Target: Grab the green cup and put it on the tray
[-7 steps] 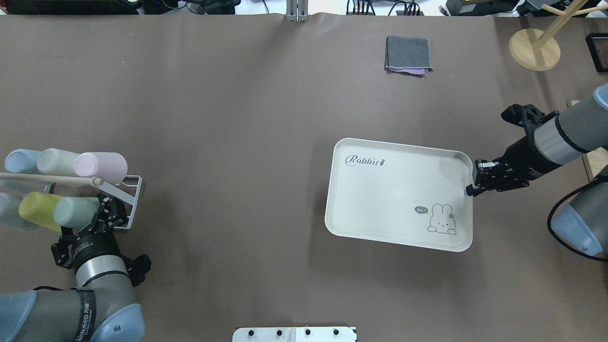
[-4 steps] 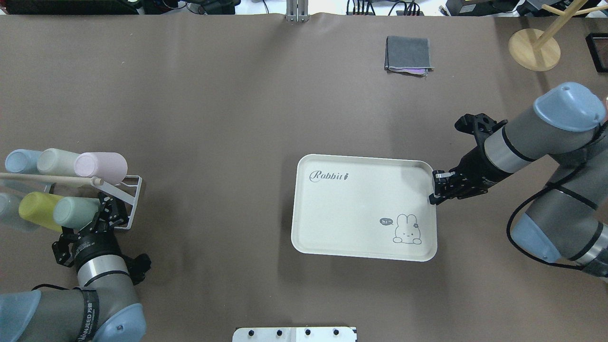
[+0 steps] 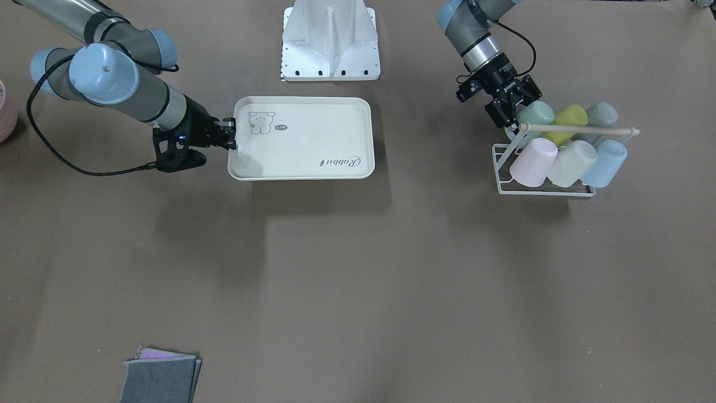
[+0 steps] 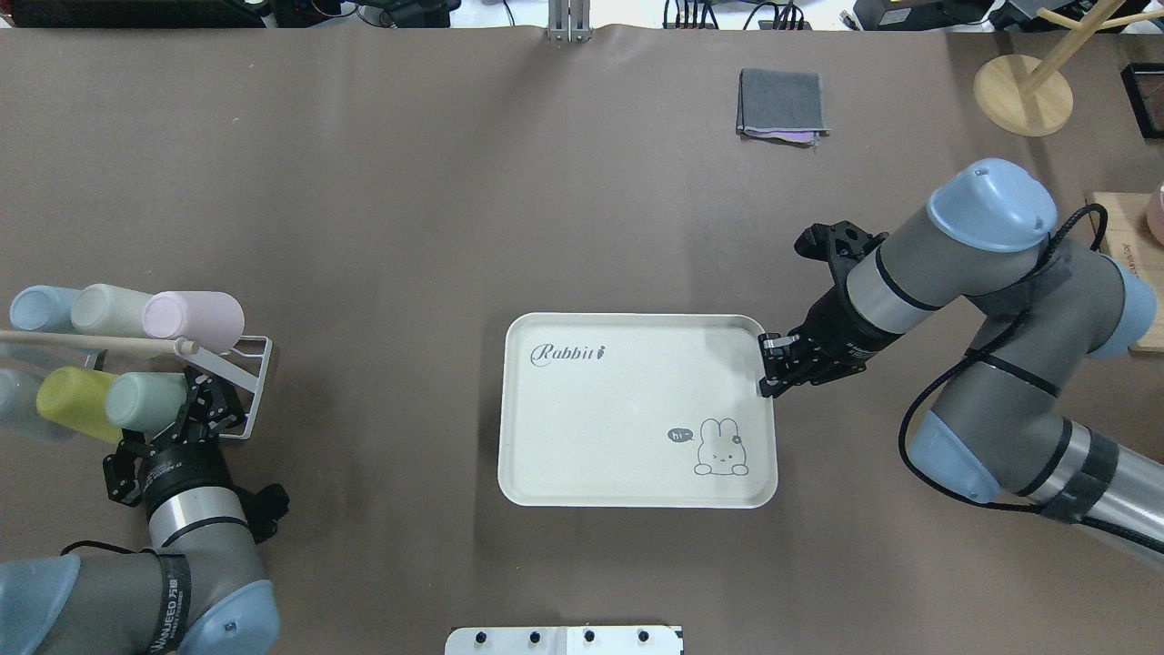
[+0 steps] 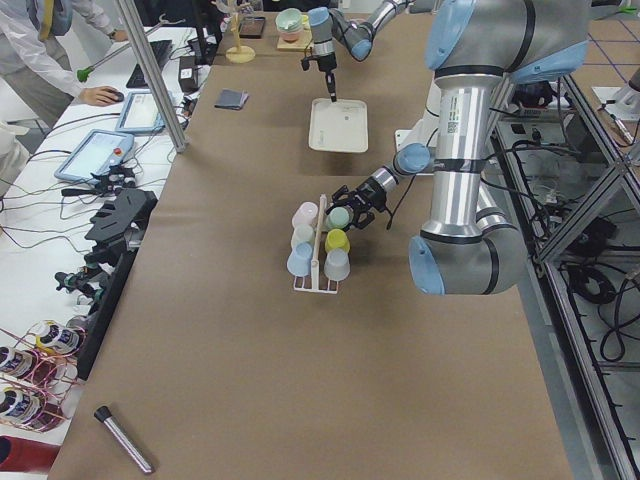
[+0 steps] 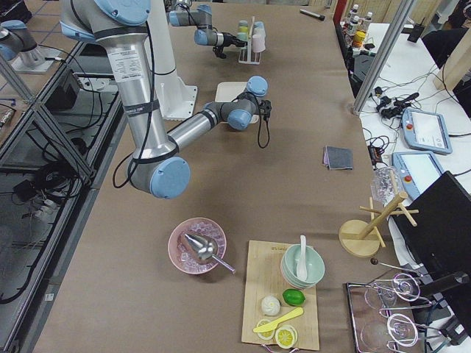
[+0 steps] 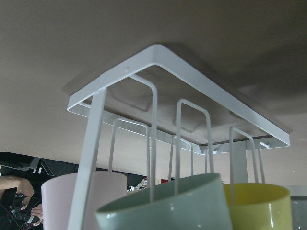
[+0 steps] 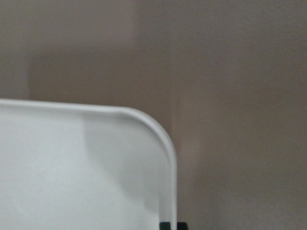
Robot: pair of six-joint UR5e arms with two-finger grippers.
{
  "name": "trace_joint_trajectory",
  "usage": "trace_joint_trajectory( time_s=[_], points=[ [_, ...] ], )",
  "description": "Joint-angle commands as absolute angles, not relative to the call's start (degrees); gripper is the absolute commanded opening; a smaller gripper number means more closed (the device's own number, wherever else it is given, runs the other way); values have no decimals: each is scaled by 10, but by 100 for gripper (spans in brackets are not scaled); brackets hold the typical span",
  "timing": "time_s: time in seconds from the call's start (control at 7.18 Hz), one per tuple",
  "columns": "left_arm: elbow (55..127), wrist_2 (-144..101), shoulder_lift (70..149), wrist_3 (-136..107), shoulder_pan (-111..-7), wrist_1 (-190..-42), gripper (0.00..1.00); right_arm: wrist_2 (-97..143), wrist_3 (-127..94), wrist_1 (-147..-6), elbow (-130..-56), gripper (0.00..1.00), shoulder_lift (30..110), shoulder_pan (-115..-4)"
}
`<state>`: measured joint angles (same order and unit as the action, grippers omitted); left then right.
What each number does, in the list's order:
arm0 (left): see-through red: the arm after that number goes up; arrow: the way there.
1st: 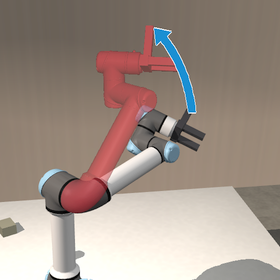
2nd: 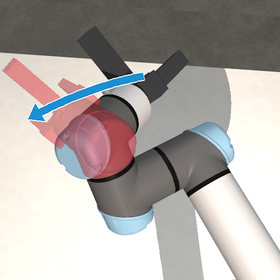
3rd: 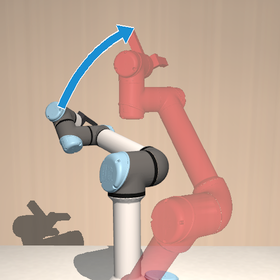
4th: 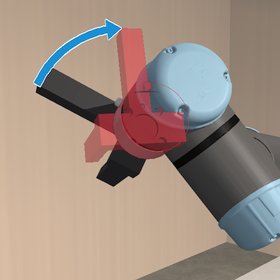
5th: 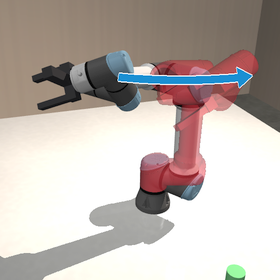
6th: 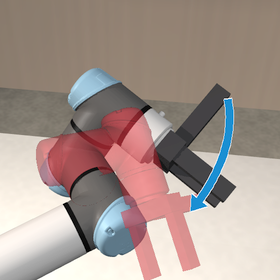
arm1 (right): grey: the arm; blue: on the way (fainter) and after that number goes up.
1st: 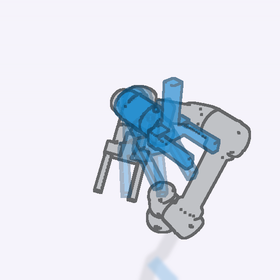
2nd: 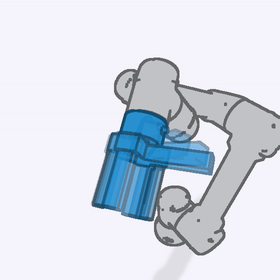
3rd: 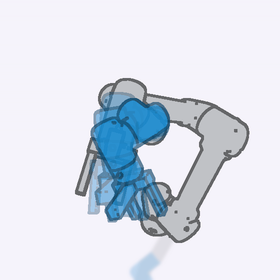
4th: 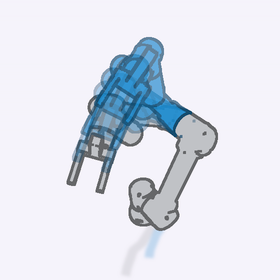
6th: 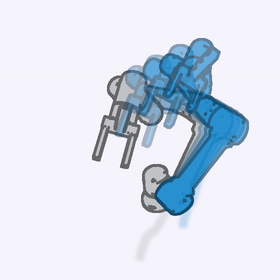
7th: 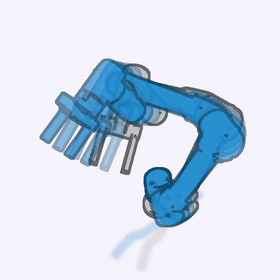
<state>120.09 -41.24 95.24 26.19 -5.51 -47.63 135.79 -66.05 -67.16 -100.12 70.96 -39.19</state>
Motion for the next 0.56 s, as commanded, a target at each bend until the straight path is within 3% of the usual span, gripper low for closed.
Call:
trace_joint_trajectory(
  time_s=[0.0, 0.42],
  points=[
    [1198, -405, 951, 261, -55, -476, 79, 1357, -657, -673, -957, 0, 654, -379],
    [1189, -391, 951, 217, -54, -476, 81, 1348, -659, -674, -891, 0, 588, -370]
  ],
)
